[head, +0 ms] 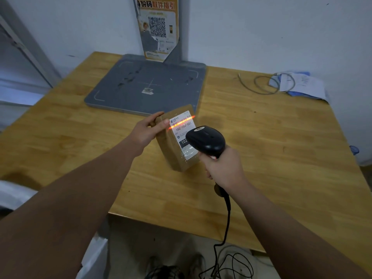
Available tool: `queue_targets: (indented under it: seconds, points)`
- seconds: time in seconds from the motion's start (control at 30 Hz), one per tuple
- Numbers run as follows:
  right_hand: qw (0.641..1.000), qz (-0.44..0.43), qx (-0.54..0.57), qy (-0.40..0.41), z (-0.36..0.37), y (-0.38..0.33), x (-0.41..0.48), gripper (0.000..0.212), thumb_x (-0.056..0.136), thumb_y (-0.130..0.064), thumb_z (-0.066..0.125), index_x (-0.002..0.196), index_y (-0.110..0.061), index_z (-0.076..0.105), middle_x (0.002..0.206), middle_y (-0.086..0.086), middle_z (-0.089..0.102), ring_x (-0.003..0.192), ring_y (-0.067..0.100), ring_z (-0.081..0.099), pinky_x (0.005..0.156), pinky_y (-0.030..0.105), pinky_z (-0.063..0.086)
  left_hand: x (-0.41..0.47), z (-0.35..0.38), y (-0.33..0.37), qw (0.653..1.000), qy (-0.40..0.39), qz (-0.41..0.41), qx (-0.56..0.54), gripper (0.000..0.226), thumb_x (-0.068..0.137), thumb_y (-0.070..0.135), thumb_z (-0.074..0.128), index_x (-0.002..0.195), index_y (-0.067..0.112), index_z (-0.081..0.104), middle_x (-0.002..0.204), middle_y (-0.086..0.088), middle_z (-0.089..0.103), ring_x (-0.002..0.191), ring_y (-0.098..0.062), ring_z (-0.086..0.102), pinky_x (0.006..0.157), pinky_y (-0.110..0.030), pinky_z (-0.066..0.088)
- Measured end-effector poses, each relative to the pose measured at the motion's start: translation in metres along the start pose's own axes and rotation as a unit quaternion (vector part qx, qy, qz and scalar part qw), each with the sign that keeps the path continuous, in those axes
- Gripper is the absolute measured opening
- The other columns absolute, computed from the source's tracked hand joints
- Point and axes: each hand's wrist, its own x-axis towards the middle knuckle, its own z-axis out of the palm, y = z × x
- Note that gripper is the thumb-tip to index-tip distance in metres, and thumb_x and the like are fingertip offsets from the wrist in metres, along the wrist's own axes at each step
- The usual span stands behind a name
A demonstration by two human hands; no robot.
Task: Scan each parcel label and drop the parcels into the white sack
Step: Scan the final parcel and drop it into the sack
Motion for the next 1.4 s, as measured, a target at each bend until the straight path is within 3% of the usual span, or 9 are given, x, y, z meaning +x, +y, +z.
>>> queue_targets:
  seconds: [0.5,0.7,0.77,0.9,1.07,1.2,1.3,1.4]
  points:
    - [1.000,-0.001,-0.003,0.004,-0.002,0.002,-0.003,0.016,0.080,-0.027,0.073,0.075,-0.026,0.057,0.060,-0.001,0.062,0.054,0.020,0.062,0.061,0.040,0.057,-0.006,0.004,0.000,1.000,0.014,-0.004,0.005,0.061,0.086,0.044,0.066,0.142,0.031,0.045,0.142,-0.004,0.044,0.129,-0.024,0.043,0.099,-0.035,0.042]
    - [1.000,0.004,0.012,-0.020,-0.002,-0.002,-0.006,0.015,0.083,-0.025,0.071,0.090,-0.015,0.062,0.059,-0.002,0.063,0.043,0.013,0.061,0.050,0.027,0.052,-0.020,0.007,0.000,0.999,0.035,-0.008,-0.006,0.059,0.084,0.043,0.069,0.138,0.031,0.048,0.139,-0.002,0.046,0.127,-0.022,0.045,0.105,-0.040,0.043]
    - [0.999,0.009,0.018,-0.038,0.001,-0.003,-0.007,0.019,0.083,-0.025,0.071,0.095,-0.013,0.062,0.061,-0.001,0.064,0.044,0.014,0.062,0.051,0.028,0.053,-0.029,0.010,-0.001,0.998,0.056,-0.004,-0.018,0.050,0.084,0.041,0.070,0.129,0.031,0.052,0.127,0.002,0.049,0.123,-0.021,0.047,0.102,-0.037,0.045]
    - [0.997,-0.002,0.032,-0.067,0.018,-0.009,-0.011,0.021,0.084,-0.025,0.071,0.094,-0.008,0.065,0.060,0.000,0.064,0.045,0.014,0.061,0.051,0.029,0.051,-0.053,0.003,-0.002,0.991,0.116,-0.018,-0.062,0.063,0.084,0.042,0.071,0.139,0.024,0.046,0.123,0.004,0.047,0.117,-0.016,0.050,0.101,-0.035,0.046]
    - [0.994,-0.019,0.059,-0.087,0.065,-0.031,-0.028,0.023,0.085,-0.022,0.071,0.095,-0.002,0.065,0.058,0.003,0.064,0.043,0.012,0.058,0.047,0.026,0.049,-0.094,-0.042,-0.007,0.979,0.176,0.006,-0.101,0.061,0.081,0.042,0.074,0.134,0.025,0.050,0.122,0.003,0.054,0.113,-0.014,0.056,0.094,-0.030,0.049]
    - [0.987,-0.029,0.078,-0.136,0.121,-0.052,-0.062,0.021,0.085,-0.020,0.071,0.074,-0.003,0.066,0.056,0.005,0.064,0.045,0.014,0.059,0.053,0.031,0.052,-0.148,-0.108,-0.029,0.971,0.213,0.018,-0.103,0.053,0.080,0.041,0.075,0.127,0.029,0.052,0.118,0.003,0.056,0.106,-0.012,0.059,0.088,-0.029,0.052]
    - [0.979,-0.014,0.085,-0.187,0.171,-0.056,-0.100,0.023,0.086,-0.019,0.071,0.068,-0.007,0.065,0.056,0.006,0.063,0.046,0.014,0.058,0.054,0.031,0.051,-0.205,-0.161,-0.064,0.963,0.245,-0.014,-0.109,0.048,0.081,0.039,0.073,0.124,0.031,0.053,0.114,0.003,0.058,0.100,-0.010,0.061,0.080,-0.025,0.052]
    - [0.972,0.006,0.085,-0.220,0.227,-0.051,-0.143,0.024,0.086,-0.019,0.072,0.067,-0.006,0.063,0.056,0.007,0.062,0.043,0.013,0.057,0.051,0.029,0.050,-0.267,-0.212,-0.111,0.949,0.281,-0.076,-0.121,0.051,0.081,0.042,0.072,0.126,0.027,0.054,0.116,-0.004,0.062,0.099,-0.018,0.064,0.083,-0.034,0.054]
